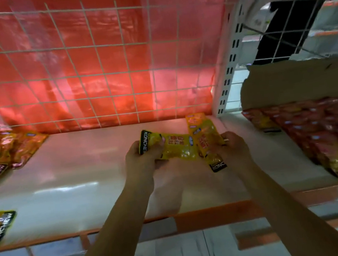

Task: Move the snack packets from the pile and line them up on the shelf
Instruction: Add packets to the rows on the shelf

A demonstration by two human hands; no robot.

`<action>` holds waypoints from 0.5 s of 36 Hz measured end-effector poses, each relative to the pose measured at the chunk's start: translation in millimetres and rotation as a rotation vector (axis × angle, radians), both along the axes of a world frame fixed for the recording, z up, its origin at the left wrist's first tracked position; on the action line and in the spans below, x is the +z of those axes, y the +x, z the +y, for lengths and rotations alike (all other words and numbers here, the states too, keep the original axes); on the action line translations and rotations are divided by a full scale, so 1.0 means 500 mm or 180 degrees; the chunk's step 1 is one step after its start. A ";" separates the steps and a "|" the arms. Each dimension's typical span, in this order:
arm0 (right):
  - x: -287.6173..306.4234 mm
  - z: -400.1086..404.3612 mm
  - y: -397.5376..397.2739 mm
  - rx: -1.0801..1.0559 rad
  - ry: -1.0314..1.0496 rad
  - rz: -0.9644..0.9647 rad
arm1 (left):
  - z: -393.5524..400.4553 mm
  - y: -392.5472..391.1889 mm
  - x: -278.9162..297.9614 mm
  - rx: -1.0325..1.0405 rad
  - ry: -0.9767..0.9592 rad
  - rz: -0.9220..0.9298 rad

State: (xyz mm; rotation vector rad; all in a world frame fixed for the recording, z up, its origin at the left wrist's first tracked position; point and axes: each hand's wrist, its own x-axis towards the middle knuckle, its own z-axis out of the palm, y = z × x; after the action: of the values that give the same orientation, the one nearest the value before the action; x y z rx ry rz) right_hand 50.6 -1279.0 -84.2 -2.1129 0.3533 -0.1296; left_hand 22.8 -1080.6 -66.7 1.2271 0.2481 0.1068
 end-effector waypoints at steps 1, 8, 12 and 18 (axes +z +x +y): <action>0.001 -0.005 -0.001 0.0051 -0.0100 -0.0034 | -0.010 -0.001 -0.001 -0.0013 -0.0138 0.0073; -0.015 -0.005 -0.009 0.0460 -0.0880 -0.0124 | -0.057 -0.010 -0.011 0.0106 -0.0637 0.0188; -0.022 -0.005 -0.017 0.0656 -0.2253 0.0095 | -0.074 -0.012 -0.012 0.0356 -0.0823 0.0042; -0.018 -0.006 -0.023 0.0587 -0.2191 -0.0438 | -0.101 -0.013 -0.017 0.0571 -0.0630 -0.0276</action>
State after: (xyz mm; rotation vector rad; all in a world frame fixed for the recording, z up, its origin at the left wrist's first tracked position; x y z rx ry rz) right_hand 39.1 -1281.9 -93.1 -2.7819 0.0207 -0.3224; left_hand 16.4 -1131.2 -75.1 0.9998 0.2860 0.2837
